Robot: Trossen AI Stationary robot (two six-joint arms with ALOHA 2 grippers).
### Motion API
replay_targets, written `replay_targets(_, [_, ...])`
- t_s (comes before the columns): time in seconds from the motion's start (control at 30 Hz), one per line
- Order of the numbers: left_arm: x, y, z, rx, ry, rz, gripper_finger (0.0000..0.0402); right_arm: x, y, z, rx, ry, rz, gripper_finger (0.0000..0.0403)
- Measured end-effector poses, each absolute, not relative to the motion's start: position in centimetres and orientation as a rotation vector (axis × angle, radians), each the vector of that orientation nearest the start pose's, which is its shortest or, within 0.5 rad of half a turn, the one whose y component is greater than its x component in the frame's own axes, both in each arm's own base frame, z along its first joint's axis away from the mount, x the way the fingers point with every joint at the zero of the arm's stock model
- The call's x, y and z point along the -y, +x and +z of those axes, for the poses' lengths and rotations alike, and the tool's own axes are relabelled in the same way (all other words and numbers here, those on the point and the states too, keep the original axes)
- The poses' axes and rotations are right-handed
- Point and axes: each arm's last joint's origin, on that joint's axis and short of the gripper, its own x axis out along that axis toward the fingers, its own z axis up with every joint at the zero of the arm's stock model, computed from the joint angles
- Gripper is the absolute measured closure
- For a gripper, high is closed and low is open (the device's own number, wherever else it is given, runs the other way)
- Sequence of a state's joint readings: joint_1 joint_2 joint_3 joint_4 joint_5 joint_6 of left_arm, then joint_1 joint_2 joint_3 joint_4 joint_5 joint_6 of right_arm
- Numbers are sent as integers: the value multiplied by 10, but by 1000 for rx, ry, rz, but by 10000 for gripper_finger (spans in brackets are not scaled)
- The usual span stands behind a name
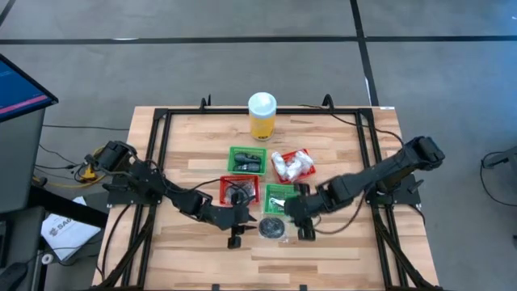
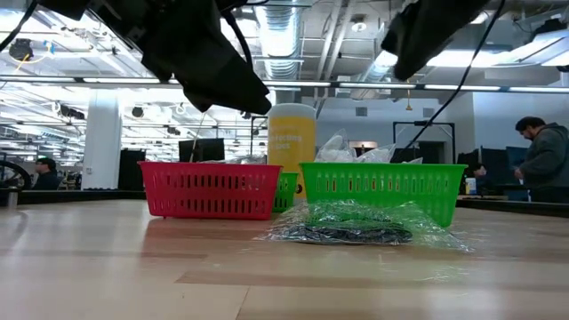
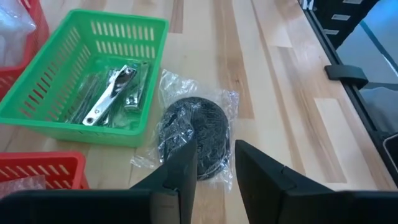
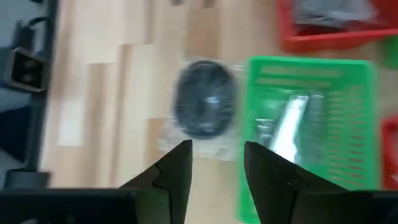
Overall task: Pick & Place Travel size toiletries
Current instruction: Put the hairbrush into the left red bin
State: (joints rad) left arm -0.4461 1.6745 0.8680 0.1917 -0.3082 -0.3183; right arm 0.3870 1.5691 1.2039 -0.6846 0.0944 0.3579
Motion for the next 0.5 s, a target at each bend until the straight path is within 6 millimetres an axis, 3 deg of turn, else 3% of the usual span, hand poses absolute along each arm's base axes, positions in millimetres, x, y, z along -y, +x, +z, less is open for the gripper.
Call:
replay_targets(0.13, [139, 309, 176, -582, -89, -55, 302, -146, 296, 242, -1033, 76, 136, 267])
replay_targets(0.3, [140, 310, 178, -567, -96, -64, 302, -178, 304, 214, -1029, 61, 189, 268])
replay_targets(0.5, [140, 310, 179, -558, -104, -75, 302, -205, 304, 187, -1059, 40, 210, 285])
